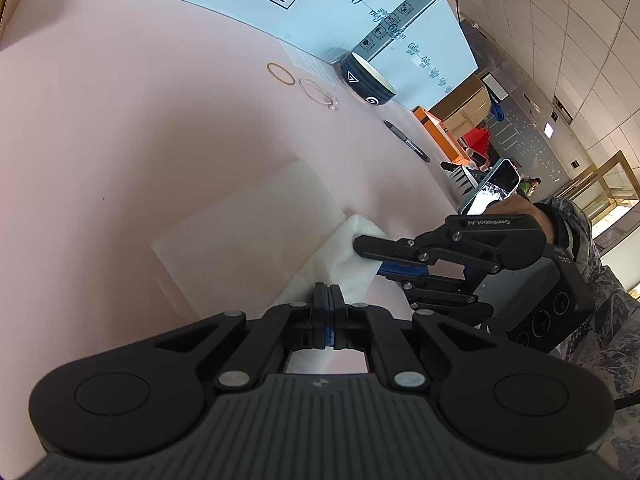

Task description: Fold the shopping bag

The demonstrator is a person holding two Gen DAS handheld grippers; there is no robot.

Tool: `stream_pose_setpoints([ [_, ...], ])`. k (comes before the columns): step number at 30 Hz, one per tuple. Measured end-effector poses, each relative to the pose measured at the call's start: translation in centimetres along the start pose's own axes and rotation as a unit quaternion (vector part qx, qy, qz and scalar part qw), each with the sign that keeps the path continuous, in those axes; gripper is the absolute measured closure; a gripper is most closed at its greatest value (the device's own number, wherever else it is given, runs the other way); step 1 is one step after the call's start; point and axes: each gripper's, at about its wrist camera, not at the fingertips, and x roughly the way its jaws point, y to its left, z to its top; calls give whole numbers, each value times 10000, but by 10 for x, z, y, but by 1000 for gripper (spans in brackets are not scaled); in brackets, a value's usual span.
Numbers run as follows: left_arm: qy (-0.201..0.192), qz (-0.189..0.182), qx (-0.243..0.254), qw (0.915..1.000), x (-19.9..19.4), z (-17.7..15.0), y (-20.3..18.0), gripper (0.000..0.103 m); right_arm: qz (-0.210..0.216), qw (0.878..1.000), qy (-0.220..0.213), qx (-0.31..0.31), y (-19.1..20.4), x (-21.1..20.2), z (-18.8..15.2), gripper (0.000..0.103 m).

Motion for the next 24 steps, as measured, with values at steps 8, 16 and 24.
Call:
stream_pose_setpoints([
  [8, -116, 316, 99, 9994, -1, -3, -14, 101, 142, 9938, 81, 1098, -15, 0, 6, 97],
  [16, -684, 813, 1302, 9858, -33, -18, -77, 65, 577, 9299, 576, 3587, -57, -3, 13, 97],
  [24, -362, 1399, 2618, 9542, -22, -37, -102, 38, 1385, 8538, 432, 5000, -78, -9, -9, 97],
])
